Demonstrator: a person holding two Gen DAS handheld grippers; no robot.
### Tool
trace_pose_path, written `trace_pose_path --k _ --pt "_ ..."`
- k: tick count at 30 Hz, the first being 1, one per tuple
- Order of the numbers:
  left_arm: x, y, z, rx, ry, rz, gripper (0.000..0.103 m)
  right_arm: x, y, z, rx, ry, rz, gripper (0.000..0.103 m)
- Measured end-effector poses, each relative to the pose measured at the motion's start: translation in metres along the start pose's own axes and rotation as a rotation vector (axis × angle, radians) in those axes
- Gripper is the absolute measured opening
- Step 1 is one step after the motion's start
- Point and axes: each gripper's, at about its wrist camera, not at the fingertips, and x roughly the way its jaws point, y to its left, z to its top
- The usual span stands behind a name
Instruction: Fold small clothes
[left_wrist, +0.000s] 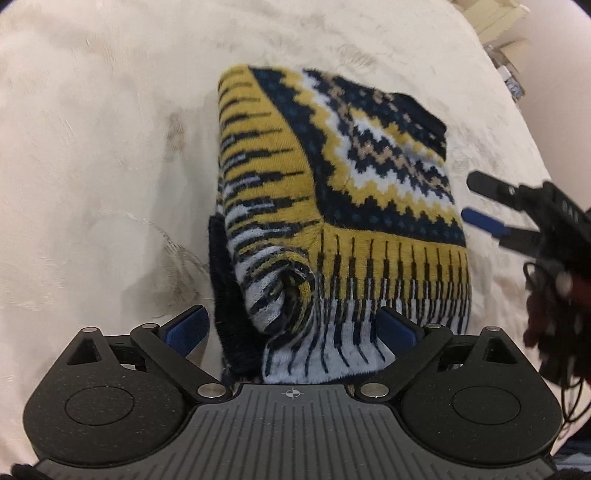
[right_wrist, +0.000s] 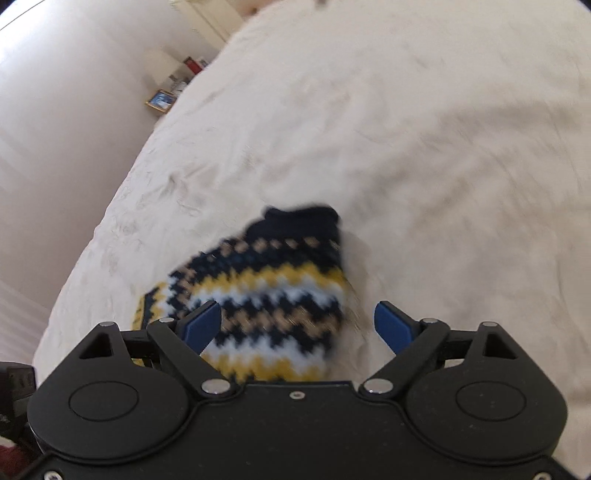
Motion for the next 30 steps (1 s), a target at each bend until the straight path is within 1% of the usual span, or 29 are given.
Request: trace_pose_path --k 4,8,12,13,14,15,16,17,18,21,24,27,30 --pt "0.01 -0.001 0.005 -0.001 0.016 -0.038 0.099 0.012 -0.008 -0.007 0.046 0.046 0.064 0.091" --pt "0.025 -0.007 0.014 -0.017 0.024 -0.087 0.1 0.032 -0.006 -0.011 0.046 0.109 0.121 0.092" --pt "0.034 -0.011 0.023 -0.044 0.029 -0.109 0.1 0.043 -0.007 -0.014 0.065 0.12 0.149 0.093" --pt "0.034 -0.01 0.023 -0.053 0.027 -0.128 0.1 0.043 -0.008 -0.014 0.079 0.118 0.157 0.093" --pt "0.034 -0.007 0.023 -0.058 0.031 -0.156 0.097 0.044 -0.008 -0.013 0.092 0.121 0.168 0.091" --pt "0.034 -0.006 0.024 -0.057 0.039 -0.196 0.088 0.044 -0.008 -0.014 0.102 0.129 0.179 0.079" --pt "0.033 -0.004 0.024 -0.057 0.049 -0.223 0.081 0.044 -0.008 -0.013 0.105 0.143 0.184 0.069" --pt "0.033 -0.004 0.024 -0.055 0.062 -0.234 0.069 0.043 -0.006 -0.013 0.093 0.157 0.163 0.056" --pt "0.032 -0.004 0.024 -0.047 0.075 -0.243 0.061 0.042 -0.004 -0.013 0.075 0.16 0.15 0.052" --pt "0.027 -0.007 0.02 -0.029 0.089 -0.262 0.06 0.03 0.002 -0.014 0.087 0.16 0.151 0.047" --pt "0.017 -0.016 0.008 -0.022 0.09 -0.3 0.06 0.013 0.012 -0.021 0.083 0.153 0.153 0.047" --pt "0.012 -0.034 -0.015 -0.005 0.115 -0.33 0.06 -0.011 0.017 -0.035 0.069 0.162 0.132 0.047" --pt "0.01 -0.055 -0.052 0.014 0.167 -0.358 0.06 -0.039 0.012 -0.06 0.072 0.194 0.107 0.047"
